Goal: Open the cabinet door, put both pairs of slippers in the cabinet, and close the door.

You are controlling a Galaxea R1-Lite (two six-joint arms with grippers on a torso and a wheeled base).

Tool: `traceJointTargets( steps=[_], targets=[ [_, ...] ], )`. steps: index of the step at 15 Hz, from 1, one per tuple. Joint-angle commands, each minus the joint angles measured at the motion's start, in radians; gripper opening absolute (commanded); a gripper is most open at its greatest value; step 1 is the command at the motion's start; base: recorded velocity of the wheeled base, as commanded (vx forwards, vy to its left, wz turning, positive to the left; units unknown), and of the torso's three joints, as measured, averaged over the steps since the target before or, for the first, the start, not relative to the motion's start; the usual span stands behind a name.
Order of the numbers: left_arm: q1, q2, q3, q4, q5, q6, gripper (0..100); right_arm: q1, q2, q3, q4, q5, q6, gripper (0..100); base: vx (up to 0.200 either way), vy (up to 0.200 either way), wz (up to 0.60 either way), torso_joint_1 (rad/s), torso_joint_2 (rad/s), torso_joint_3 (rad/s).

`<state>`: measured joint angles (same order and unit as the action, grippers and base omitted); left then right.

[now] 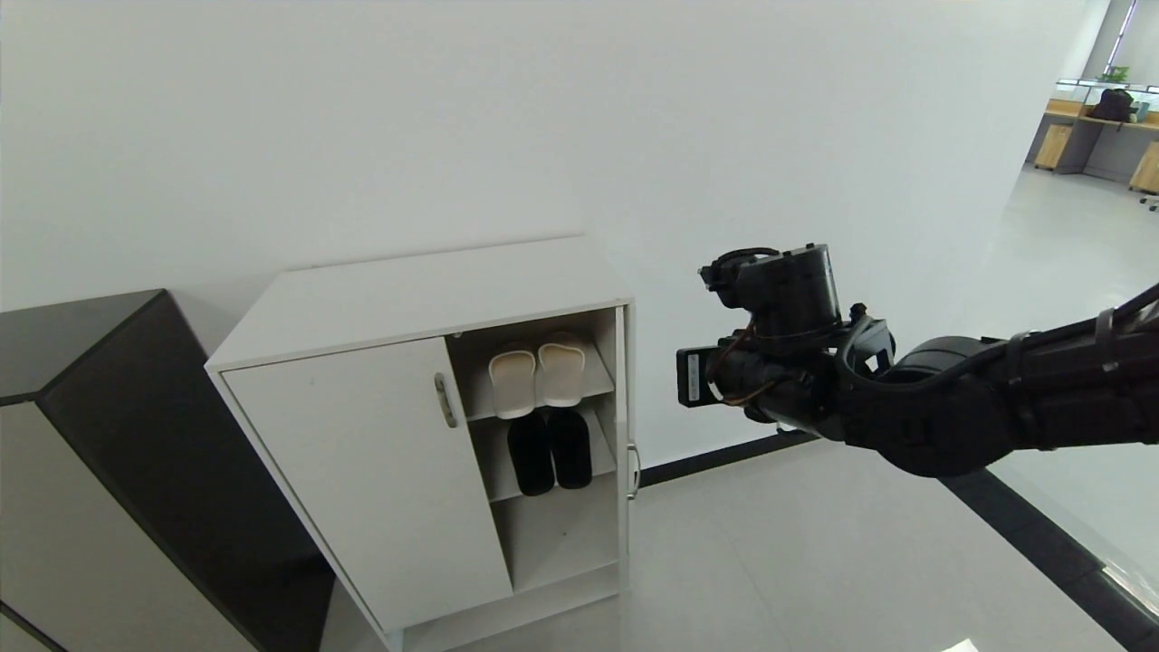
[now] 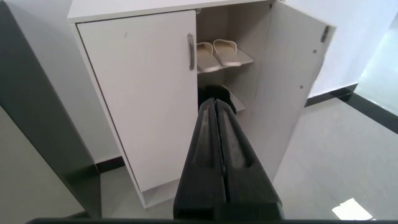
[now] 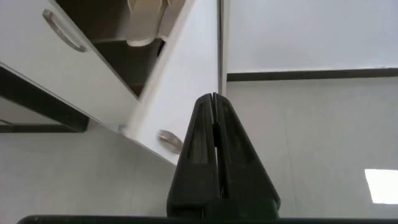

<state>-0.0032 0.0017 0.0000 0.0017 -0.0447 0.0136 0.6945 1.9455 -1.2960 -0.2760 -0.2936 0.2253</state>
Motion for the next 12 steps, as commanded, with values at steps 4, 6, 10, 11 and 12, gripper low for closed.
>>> traceJointTargets(
  steps=[4, 6, 10, 11, 12],
  targets=[
    [0.0, 0.0, 0.0, 0.0, 0.0, 0.0, 0, 0.02, -0.022, 0.133, -0.103, 0.007, -0.037, 0, 0.0, 0.0, 0.0, 0.0, 0.0, 0.0],
    [0.0, 0.0, 0.0, 0.0, 0.0, 0.0, 0, 0.036, -0.019, 0.147, -0.104, 0.008, -0.037, 0, 0.0, 0.0, 0.6, 0.0, 0.0, 0.0],
    [0.0, 0.0, 0.0, 0.0, 0.0, 0.0, 0, 0.046, -0.014, 0.153, -0.104, 0.008, -0.037, 0, 0.0, 0.0, 0.6, 0.006, 0.0, 0.006],
    [0.0, 0.0, 0.0, 0.0, 0.0, 0.0, 0, 0.046, -0.013, 0.153, -0.104, 0.008, -0.037, 0, 0.0, 0.0, 0.6, 0.012, 0.0, 0.002],
    [0.0, 0.0, 0.0, 0.0, 0.0, 0.0, 0, 0.045, -0.005, 0.156, -0.106, 0.014, -0.037, 0, 0.0, 0.0, 0.6, 0.002, 0.01, -0.002]
  ],
)
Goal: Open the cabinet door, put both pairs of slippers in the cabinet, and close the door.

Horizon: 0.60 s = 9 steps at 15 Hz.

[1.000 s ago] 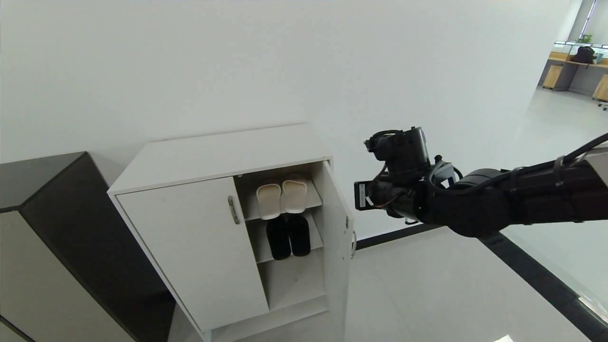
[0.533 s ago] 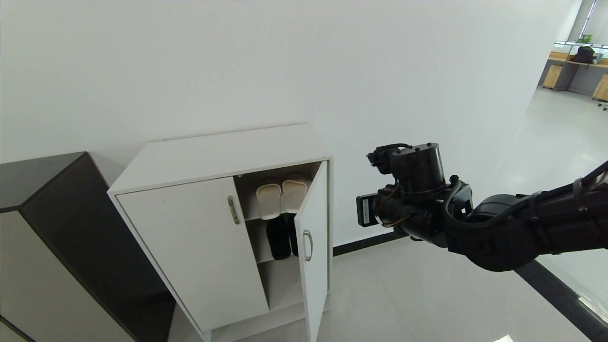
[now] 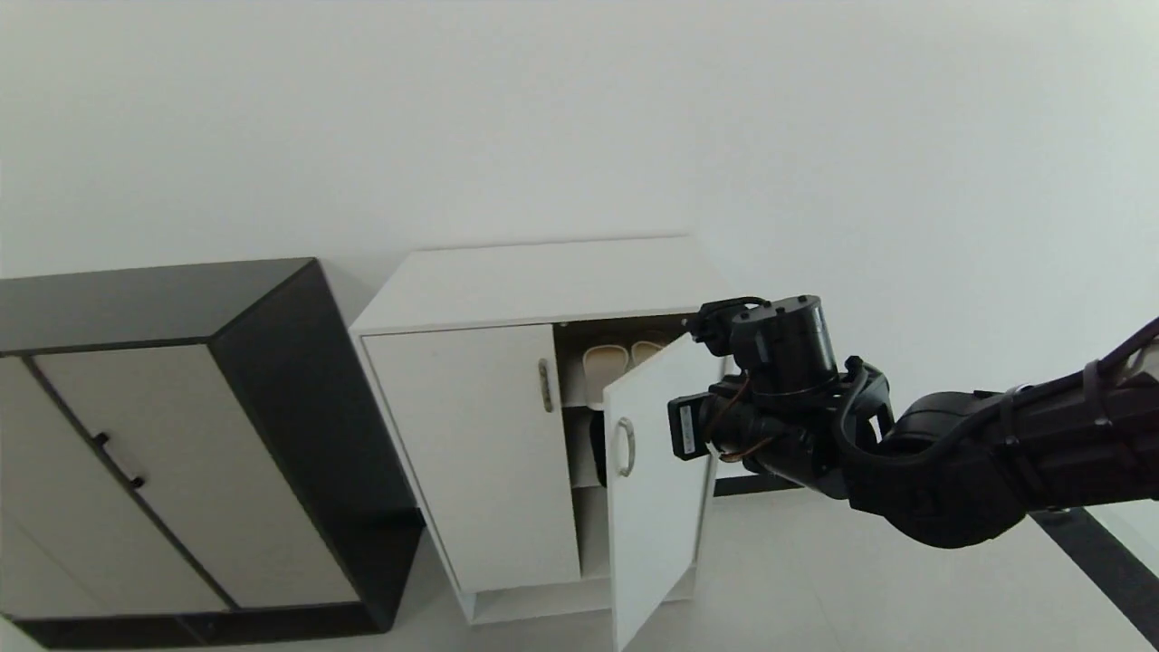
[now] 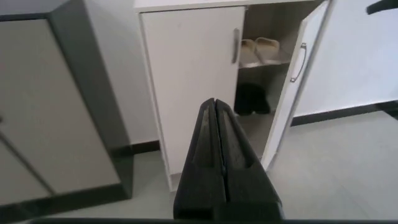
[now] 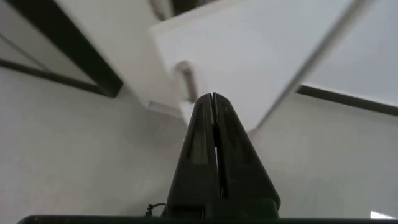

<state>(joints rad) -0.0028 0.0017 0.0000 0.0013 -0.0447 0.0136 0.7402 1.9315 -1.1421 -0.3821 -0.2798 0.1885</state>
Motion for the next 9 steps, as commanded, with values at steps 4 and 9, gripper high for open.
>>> traceJointTargets(
  steps=[4, 9],
  targets=[
    [0.0, 0.0, 0.0, 0.0, 0.0, 0.0, 0, -0.009, 0.012, 0.045, -0.057, 0.067, -0.011, 0, 0.0, 0.0, 0.15, 0.001, 0.0, 0.001],
    [0.0, 0.0, 0.0, 0.0, 0.0, 0.0, 0, -0.073, 0.007, 0.205, -0.219, 0.208, -0.093, 0, 0.0, 0.0, 0.0, 0.0, 0.0, 0.0]
  ],
)
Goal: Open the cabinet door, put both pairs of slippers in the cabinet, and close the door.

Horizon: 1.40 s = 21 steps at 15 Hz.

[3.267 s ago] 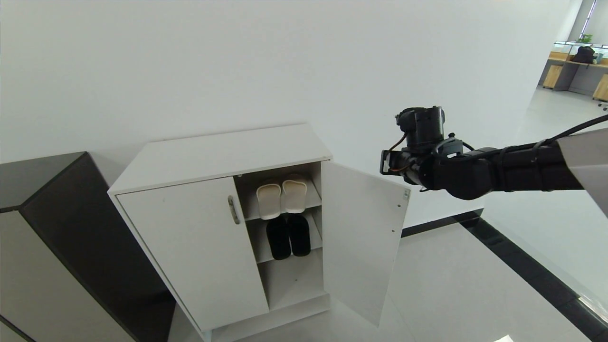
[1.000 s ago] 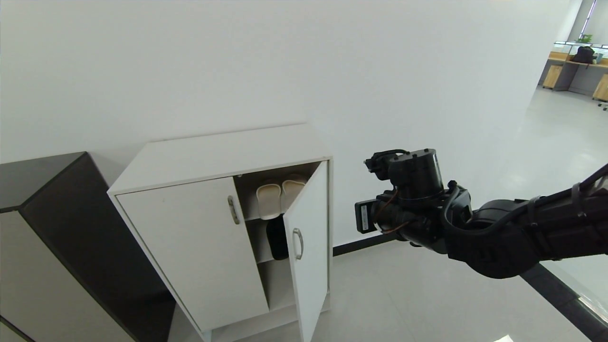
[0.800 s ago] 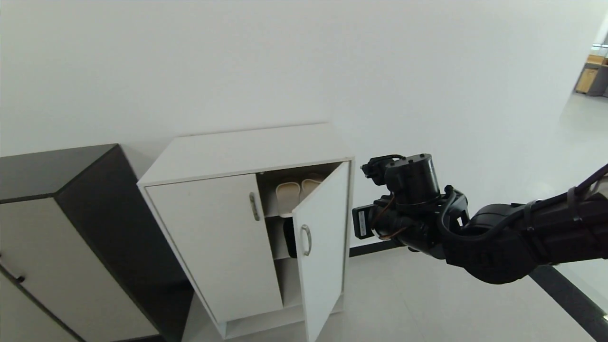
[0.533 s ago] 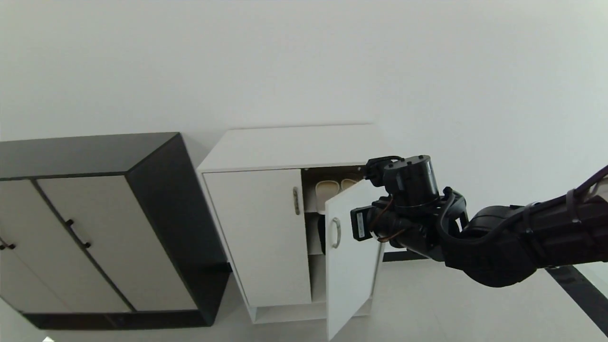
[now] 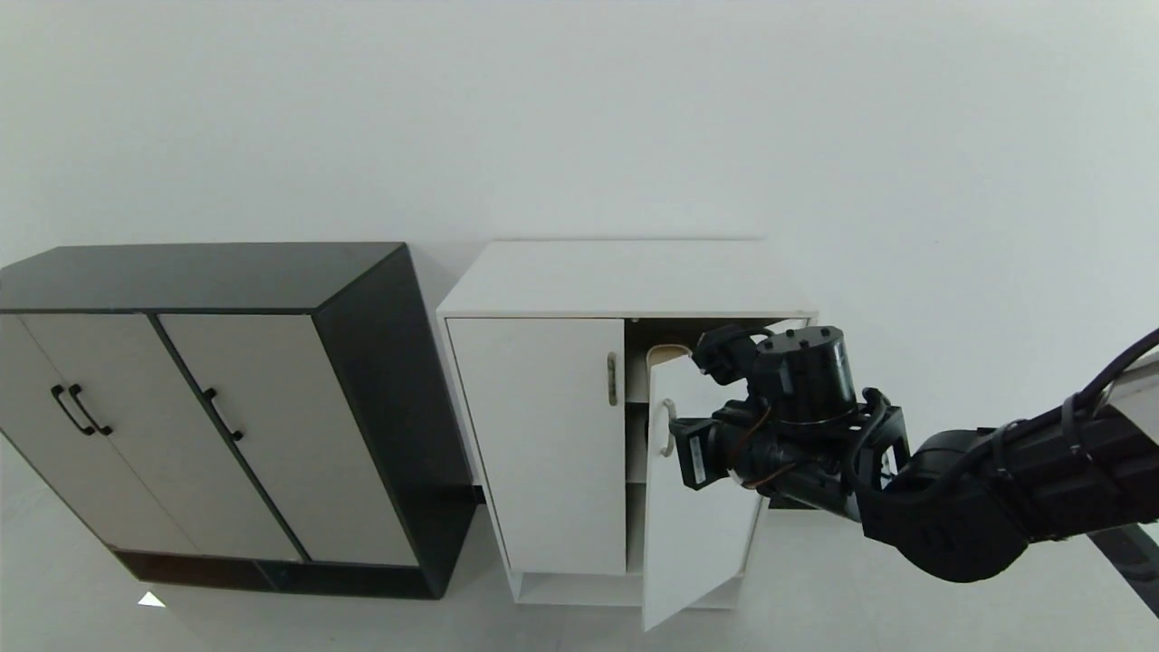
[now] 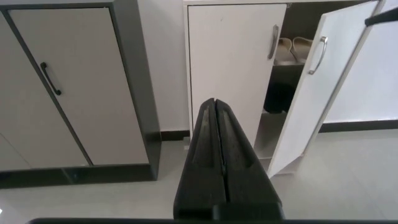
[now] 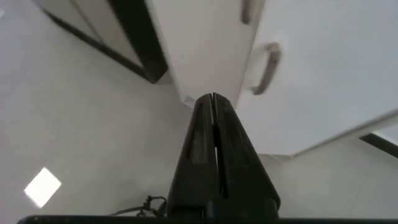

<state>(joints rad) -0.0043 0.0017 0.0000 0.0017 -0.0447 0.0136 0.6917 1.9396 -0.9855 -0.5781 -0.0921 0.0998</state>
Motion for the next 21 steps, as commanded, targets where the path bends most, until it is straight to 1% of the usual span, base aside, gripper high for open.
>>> traceJointTargets(
  steps=[1, 4, 7, 9, 13, 18, 21],
  targets=[
    [0.001, 0.0, 0.0, 0.0, 0.0, 0.0, 0, -0.031, -0.001, 0.077, -0.042, 0.04, -0.012, 0, 0.0, 0.0, 0.0, 0.0, 0.0, 0.0],
    [0.001, 0.0, 0.0, 0.0, 0.0, 0.0, 0, -0.034, -0.002, 0.159, -0.109, 0.068, -0.015, 0, 0.0, 0.0, 0.0, 0.0, 0.0, 0.0],
    [0.001, 0.0, 0.0, 0.0, 0.0, 0.002, 0, -0.035, 0.004, 0.228, -0.177, 0.069, -0.018, 0, 0.2, 0.0, 0.0, -0.006, 0.0, 0.001],
    [0.001, 0.0, 0.0, 0.0, 0.0, 0.002, 0, -0.037, 0.002, 0.248, -0.197, 0.069, -0.017, 0, 0.2, 0.0, 0.0, 0.0, 0.01, 0.007],
    [0.001, 0.0, 0.0, 0.0, 0.0, 0.0, 0, -0.037, 0.001, 0.265, -0.226, 0.069, -0.017, 0, 0.2, 0.0, 0.0, 0.006, 0.0, 0.002],
    [0.001, 0.0, 0.0, -0.002, 0.0, 0.0, 0, -0.04, 0.004, 0.249, -0.226, 0.069, -0.017, 0, 0.0, 0.0, 0.0, 0.0, 0.0, 0.0],
    [0.001, 0.0, 0.0, -0.002, 0.0, 0.0, 0, -0.057, 0.038, 0.179, -0.224, 0.069, -0.017, 0, 0.0, 0.0, 0.0, 0.0, 0.0, 0.0]
  ],
)
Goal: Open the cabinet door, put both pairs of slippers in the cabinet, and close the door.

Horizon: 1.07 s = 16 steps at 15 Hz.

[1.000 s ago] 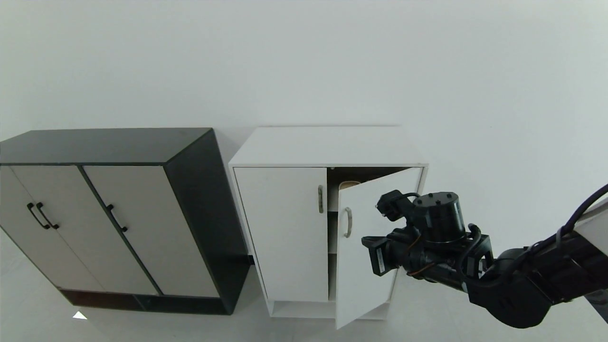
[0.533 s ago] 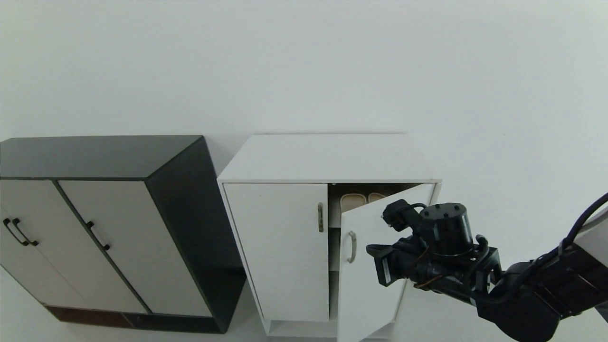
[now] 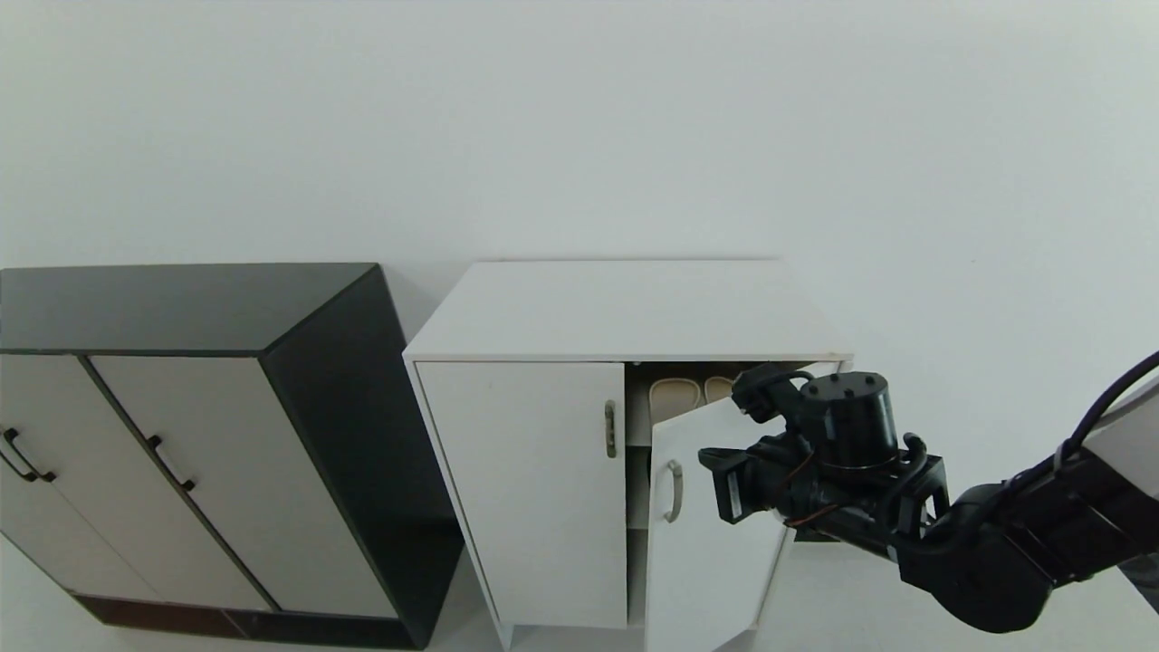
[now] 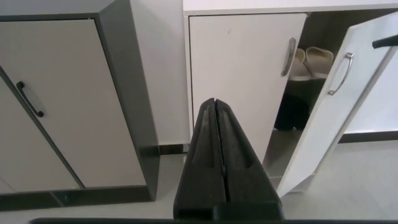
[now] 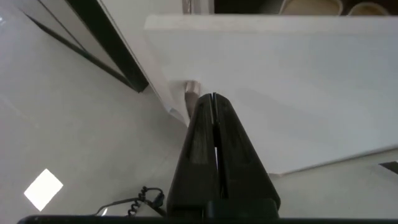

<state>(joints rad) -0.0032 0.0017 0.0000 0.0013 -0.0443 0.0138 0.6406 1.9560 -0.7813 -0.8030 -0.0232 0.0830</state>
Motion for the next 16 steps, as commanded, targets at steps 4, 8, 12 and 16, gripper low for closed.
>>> traceJointTargets(
  steps=[4, 8, 12, 16],
  targets=[
    [0.0, 0.0, 0.0, 0.0, 0.0, 0.0, 0, -0.024, 0.075, -0.118, 0.004, 0.0, 0.0, 0, 0.0, 0.0, 0.0, 0.0, 0.0, 0.0],
    [0.0, 0.0, 0.0, 0.0, 0.0, 0.0, 0, -0.049, 0.123, -0.174, 0.004, 0.0, 0.0, 0, 0.0, 0.0, 0.0, 0.0, 0.0, 0.0],
    [0.0, 0.0, 0.0, 0.0, 0.0, 0.0, 0, -0.087, 0.173, -0.242, 0.005, 0.0, 0.0, 0, 0.0, 0.0, 0.0, 0.0, 0.0, 0.0],
    [0.0, 0.0, 0.0, 0.0, 0.0, 0.0, 0, -0.121, 0.216, -0.296, 0.007, 0.003, 0.0, 0, 0.0, 0.0, 0.0, 0.0, 0.0, 0.0]
  ],
)
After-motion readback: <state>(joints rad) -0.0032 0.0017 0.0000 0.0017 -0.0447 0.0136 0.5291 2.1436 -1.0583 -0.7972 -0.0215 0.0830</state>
